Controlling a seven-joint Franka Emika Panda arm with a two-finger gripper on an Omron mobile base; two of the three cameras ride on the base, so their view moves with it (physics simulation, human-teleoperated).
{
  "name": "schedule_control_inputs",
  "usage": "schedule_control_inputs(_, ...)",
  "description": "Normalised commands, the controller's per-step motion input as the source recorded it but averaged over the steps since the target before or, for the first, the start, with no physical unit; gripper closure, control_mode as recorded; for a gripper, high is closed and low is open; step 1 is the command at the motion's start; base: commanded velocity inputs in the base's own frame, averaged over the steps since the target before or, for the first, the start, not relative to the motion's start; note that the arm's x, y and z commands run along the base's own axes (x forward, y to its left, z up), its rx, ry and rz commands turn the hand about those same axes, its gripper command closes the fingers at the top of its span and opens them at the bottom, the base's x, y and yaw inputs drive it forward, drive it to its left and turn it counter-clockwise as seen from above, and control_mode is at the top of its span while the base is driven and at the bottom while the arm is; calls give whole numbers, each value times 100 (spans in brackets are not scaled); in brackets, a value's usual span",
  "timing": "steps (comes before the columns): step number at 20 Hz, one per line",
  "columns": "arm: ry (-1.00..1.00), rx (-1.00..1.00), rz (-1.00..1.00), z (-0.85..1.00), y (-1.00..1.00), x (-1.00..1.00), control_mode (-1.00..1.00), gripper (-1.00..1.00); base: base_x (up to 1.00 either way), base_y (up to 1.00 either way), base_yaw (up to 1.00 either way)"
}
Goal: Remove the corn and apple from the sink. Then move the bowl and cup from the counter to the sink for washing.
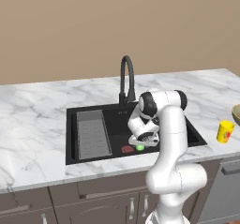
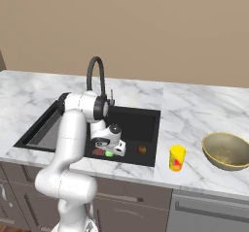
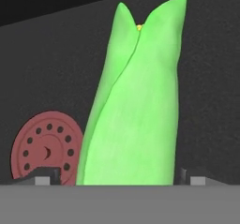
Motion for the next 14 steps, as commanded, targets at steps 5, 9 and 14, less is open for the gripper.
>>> schedule_control_inputs(5,0,-1,0,-11,0,3,-100,-100,0,0,0)
schedule_control_inputs(9,0,0,0,-11,0,0,-100,100,0,0,0)
schedule_control_inputs(14,0,0,0,-8,0,0,-100,100,0,0,0)
